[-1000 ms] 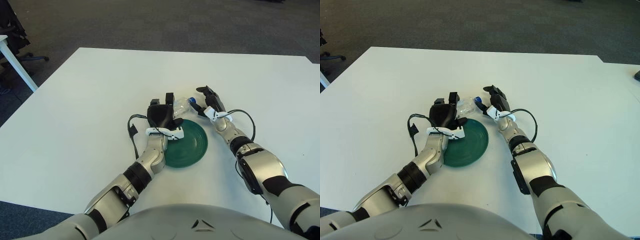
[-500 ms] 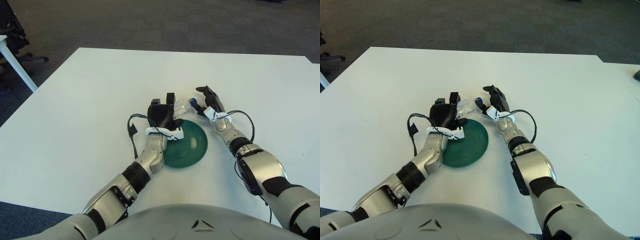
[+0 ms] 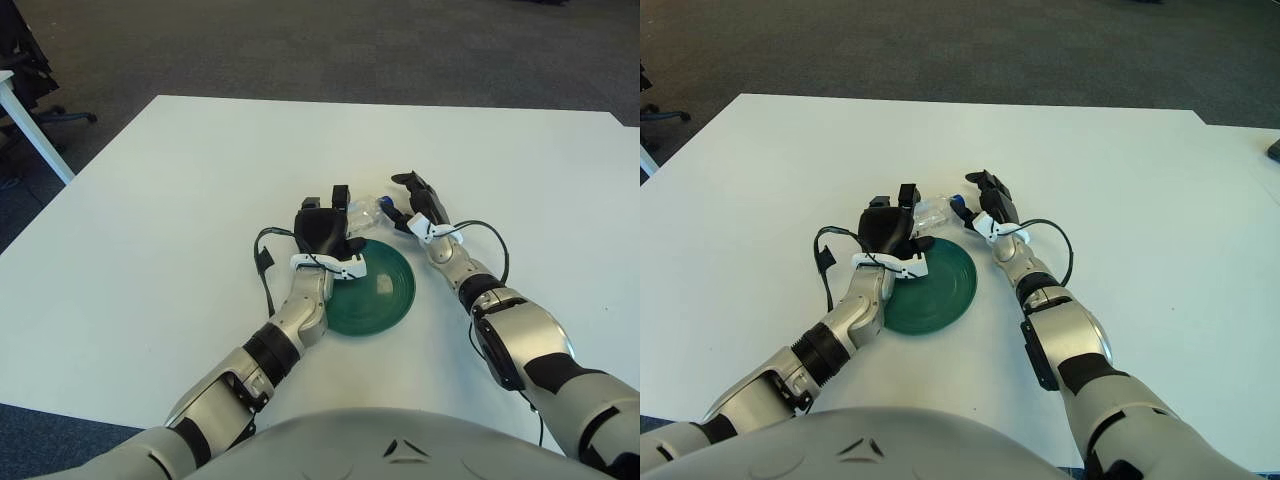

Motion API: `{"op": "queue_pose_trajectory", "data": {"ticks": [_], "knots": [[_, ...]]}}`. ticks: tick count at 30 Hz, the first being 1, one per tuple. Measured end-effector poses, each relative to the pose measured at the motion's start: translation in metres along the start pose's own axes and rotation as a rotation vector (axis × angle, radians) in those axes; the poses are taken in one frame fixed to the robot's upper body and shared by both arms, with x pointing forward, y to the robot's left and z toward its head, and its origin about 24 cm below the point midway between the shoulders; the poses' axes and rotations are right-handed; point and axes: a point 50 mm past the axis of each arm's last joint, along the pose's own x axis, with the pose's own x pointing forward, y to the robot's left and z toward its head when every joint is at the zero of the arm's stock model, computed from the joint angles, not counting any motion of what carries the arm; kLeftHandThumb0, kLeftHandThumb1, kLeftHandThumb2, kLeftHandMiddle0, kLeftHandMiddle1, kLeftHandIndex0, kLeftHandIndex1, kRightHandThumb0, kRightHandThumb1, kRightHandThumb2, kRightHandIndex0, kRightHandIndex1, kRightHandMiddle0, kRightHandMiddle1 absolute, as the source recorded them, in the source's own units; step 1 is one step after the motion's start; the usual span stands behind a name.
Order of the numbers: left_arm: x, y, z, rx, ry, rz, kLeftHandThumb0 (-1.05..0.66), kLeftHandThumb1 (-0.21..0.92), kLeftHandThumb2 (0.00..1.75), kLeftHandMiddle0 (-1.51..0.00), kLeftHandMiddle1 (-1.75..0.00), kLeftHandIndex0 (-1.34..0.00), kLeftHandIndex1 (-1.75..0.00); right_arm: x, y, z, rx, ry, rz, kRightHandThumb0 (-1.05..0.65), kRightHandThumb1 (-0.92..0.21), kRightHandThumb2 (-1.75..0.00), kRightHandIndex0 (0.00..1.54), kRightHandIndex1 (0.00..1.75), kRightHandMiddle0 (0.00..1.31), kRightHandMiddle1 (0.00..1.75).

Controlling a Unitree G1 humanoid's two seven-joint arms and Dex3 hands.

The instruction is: Put the bottle into the plate.

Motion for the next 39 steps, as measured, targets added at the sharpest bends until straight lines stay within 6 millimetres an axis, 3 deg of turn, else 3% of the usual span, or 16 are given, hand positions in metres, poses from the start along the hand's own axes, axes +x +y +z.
{"op": "queue_pose_trajectory", "data": {"ticks": [27, 39], "knots": [[0.003, 0.015, -0.004, -0.004, -0.036, 0.097, -0.40, 0.64, 0.90, -0.91, -1.75, -0.38, -1.75, 0.003, -0.006, -0.005, -0.043, 0.065, -0.025, -0.73, -0.92, -0.52, 0.63, 0.08, 0.00, 0.86], [0.004, 0.014, -0.003, -0.008, -0.039, 0.120, -0.40, 0.63, 0.92, -0.93, -1.75, -0.38, -1.75, 0.000, -0.026, -0.024, -0.113, 0.114, -0.055, -0.78, -0.92, -0.52, 0.65, 0.09, 0.01, 0.89]]}}
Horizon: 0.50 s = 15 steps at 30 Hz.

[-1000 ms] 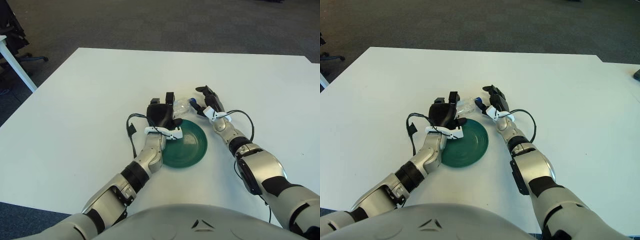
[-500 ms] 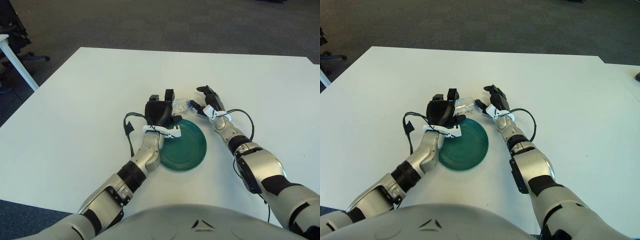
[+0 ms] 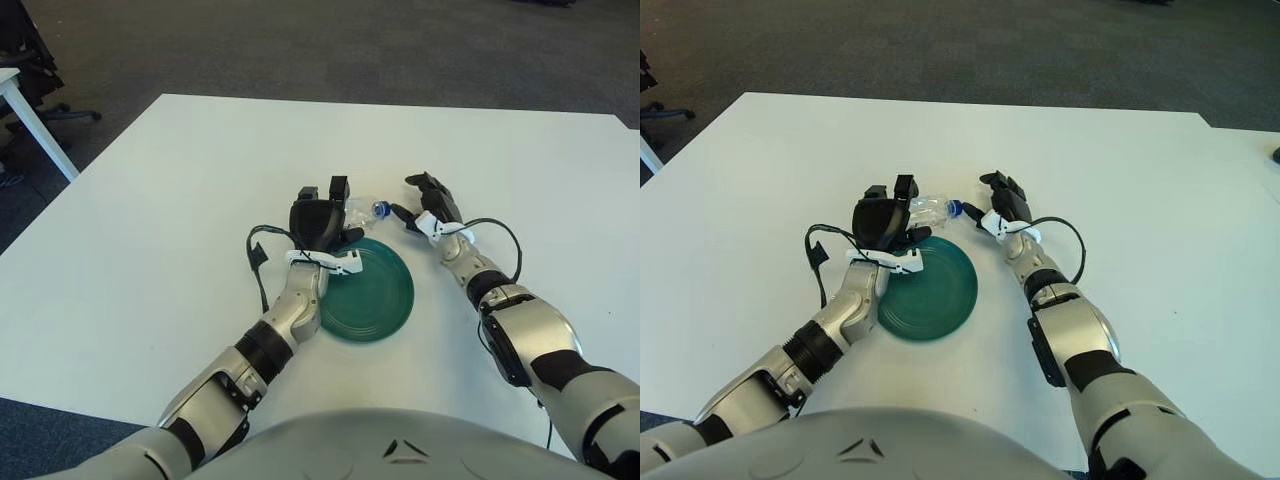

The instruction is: Put the bottle into the plate.

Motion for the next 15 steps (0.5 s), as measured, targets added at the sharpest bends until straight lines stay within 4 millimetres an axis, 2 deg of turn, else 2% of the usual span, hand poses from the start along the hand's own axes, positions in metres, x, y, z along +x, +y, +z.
{"op": "queue_pose_trajectory", "data": {"ticks": [15], "knots": [[0.0034, -0.0035, 0.0021, -0.021, -0.003, 0.004, -0.40, 0.63, 0.91, -0.95, -1.75, -0.38, -1.75, -0.0007, -0.0066, -0.0081, -0.016, 0.020, -0.012, -0.80, -0.92, -0.51, 0.63, 0.09, 0.00, 0.90]]}}
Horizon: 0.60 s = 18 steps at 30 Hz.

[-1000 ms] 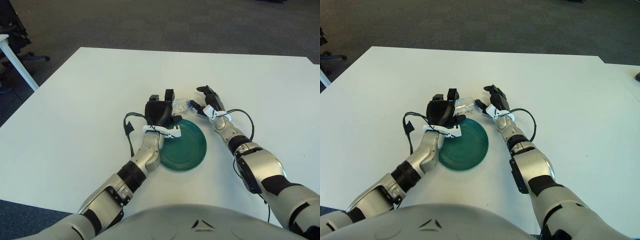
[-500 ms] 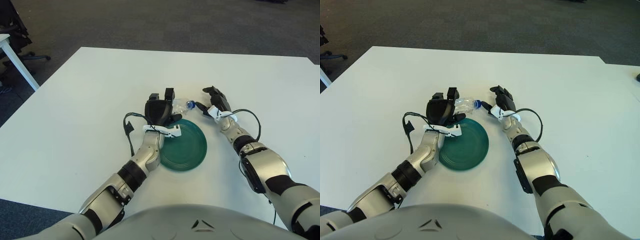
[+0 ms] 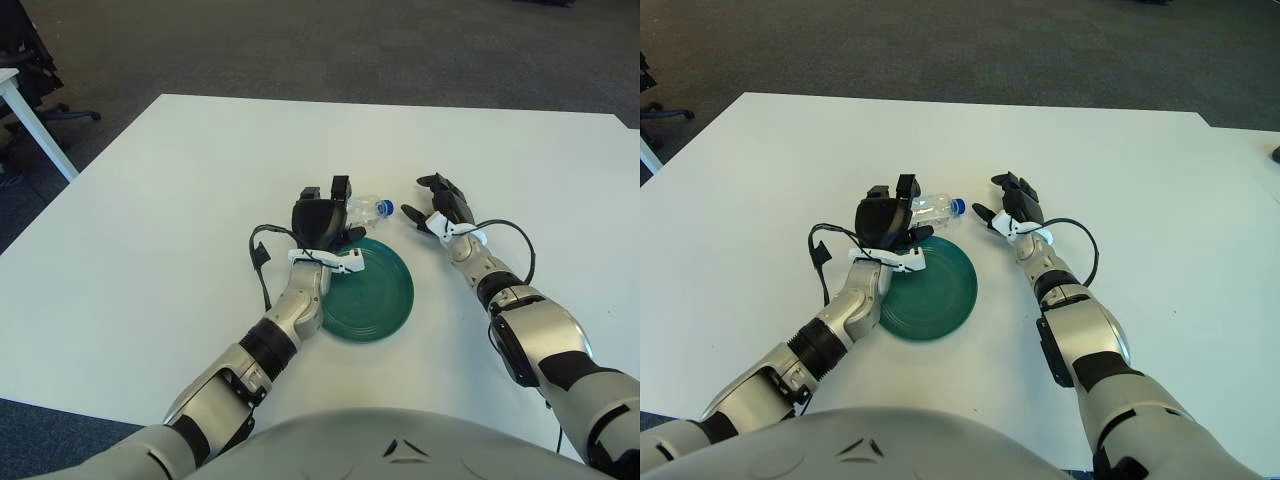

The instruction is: Put the bottle into the plate.

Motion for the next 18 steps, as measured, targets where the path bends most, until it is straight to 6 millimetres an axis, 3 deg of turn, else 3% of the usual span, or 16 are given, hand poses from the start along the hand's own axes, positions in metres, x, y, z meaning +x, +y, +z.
{"op": "queue_pose_trajectory", "data": {"ticks": [18], "knots": [[0.0022, -0.0025, -0.0032, 0.000, 0.004, 0.019, -0.40, 0.63, 0.92, -0.92, -1.75, -0.38, -1.75, 0.0003, -0.0011, -0.0027, -0.017, 0.023, -0.001, -0.78, -0.92, -0.48, 0.62, 0.08, 0.00, 0.90]]}}
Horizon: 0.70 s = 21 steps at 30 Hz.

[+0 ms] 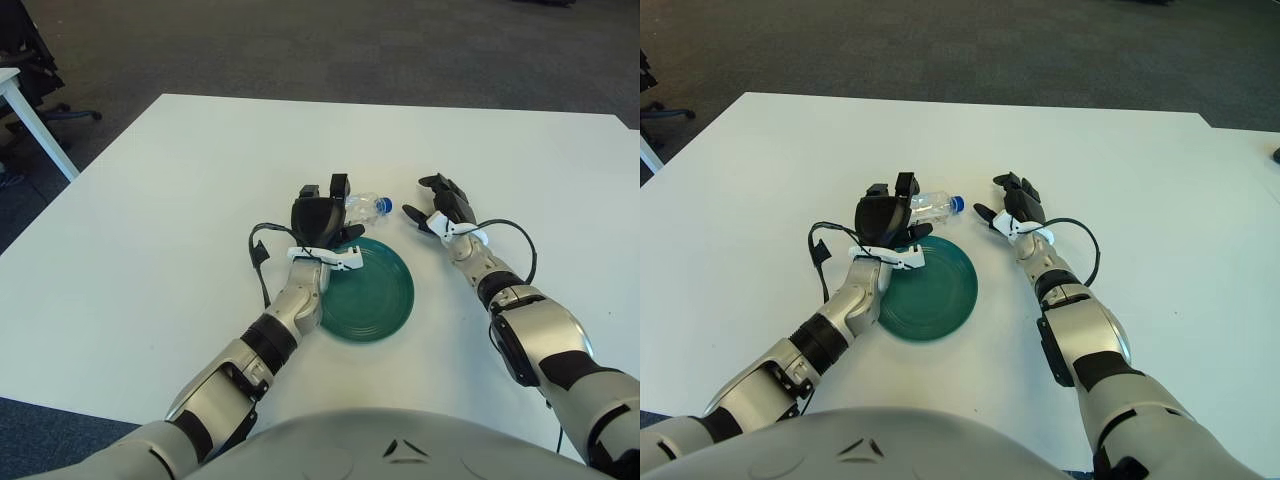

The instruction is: Put the bottle into the plate.

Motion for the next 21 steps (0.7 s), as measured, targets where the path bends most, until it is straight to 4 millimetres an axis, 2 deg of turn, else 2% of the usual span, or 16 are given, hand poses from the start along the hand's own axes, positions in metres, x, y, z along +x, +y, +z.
{"op": "queue_pose_trajectory", "data": {"ticks": [5, 12, 21], "knots": [[0.001, 0.003, -0.001, -0.005, -0.007, 0.029, -0.40, 0.63, 0.92, -0.90, -1.75, -0.38, -1.75, 0.001, 0.000, 0.000, -0.008, 0.011, 0.001, -0.78, -0.92, -0.48, 0.62, 0.08, 0.00, 0.88], [0.006, 0.020, -0.002, -0.016, -0.039, 0.118, -0.40, 0.63, 0.91, -0.87, -1.75, -0.38, -1.75, 0.001, 0.000, 0.000, -0.015, 0.022, 0.005, -0.77, -0.92, -0.47, 0.61, 0.07, 0.00, 0.86], [0.009, 0.034, -0.005, -0.011, -0.072, 0.166, -0.39, 0.66, 0.87, -0.85, -1.75, -0.36, -1.75, 0.001, 0.001, 0.000, -0.021, 0.028, 0.010, -0.76, -0.92, -0.46, 0.61, 0.07, 0.00, 0.87]]}}
